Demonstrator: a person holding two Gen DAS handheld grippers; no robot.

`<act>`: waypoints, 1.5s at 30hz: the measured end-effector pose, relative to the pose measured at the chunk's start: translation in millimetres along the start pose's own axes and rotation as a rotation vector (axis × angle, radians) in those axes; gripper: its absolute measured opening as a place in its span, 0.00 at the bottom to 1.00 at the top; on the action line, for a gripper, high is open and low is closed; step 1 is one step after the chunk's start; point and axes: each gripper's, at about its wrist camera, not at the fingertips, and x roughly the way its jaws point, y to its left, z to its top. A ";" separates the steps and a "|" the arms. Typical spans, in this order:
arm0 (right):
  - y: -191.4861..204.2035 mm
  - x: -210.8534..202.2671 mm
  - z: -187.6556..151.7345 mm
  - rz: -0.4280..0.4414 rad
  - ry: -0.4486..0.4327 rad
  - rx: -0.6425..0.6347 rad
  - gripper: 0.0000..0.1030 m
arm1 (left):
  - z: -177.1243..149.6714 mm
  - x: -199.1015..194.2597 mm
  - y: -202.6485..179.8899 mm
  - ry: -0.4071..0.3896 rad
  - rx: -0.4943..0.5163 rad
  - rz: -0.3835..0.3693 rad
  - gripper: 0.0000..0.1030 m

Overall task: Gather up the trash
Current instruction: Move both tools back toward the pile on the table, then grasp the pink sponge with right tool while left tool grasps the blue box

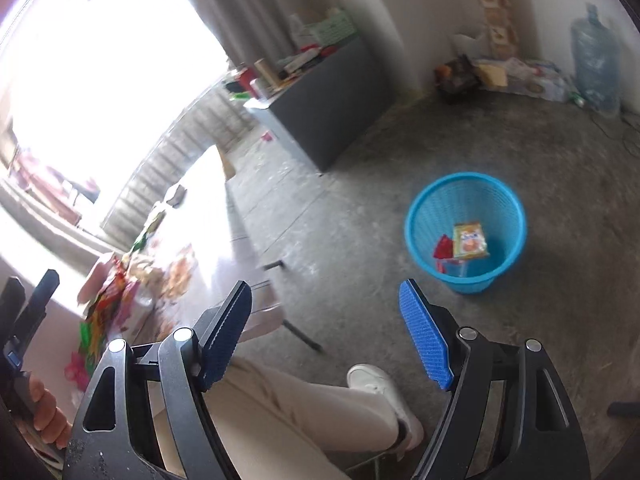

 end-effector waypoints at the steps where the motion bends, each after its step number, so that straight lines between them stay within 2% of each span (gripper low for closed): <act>1: 8.3 0.6 0.2 0.014 0.004 -0.020 0.71 | -5.0 -14.3 9.1 -0.018 -0.005 0.022 0.82; 6: 54.7 11.7 4.2 0.106 0.041 -0.104 0.71 | -29.1 -84.2 58.7 -0.103 -0.073 0.155 0.84; 10: 101.5 29.4 9.7 0.173 0.084 -0.187 0.71 | -46.9 -128.9 105.2 -0.157 -0.169 0.251 0.84; 16: 170.2 48.7 14.0 0.272 0.130 -0.297 0.71 | -61.8 -154.8 167.6 -0.180 -0.277 0.332 0.84; 23: 227.3 74.6 19.6 0.445 0.241 -0.310 0.71 | -63.4 -145.1 196.5 -0.190 -0.337 0.320 0.84; 29: 259.1 120.0 26.6 0.617 0.389 -0.186 0.71 | -63.9 -130.2 219.6 -0.181 -0.362 0.298 0.84; 35: 275.0 182.5 33.5 0.632 0.511 -0.029 0.68 | -63.6 -119.6 231.1 -0.161 -0.355 0.317 0.83; 38: 276.1 201.1 35.2 0.632 0.557 0.019 0.66 | -62.9 -114.9 234.4 -0.150 -0.348 0.318 0.82; 41: 281.4 209.3 32.8 0.635 0.588 0.020 0.64 | -62.4 -109.3 236.3 -0.137 -0.332 0.327 0.80; 45: 285.7 213.5 26.9 0.639 0.620 0.009 0.56 | -61.7 -103.2 239.8 -0.126 -0.328 0.328 0.78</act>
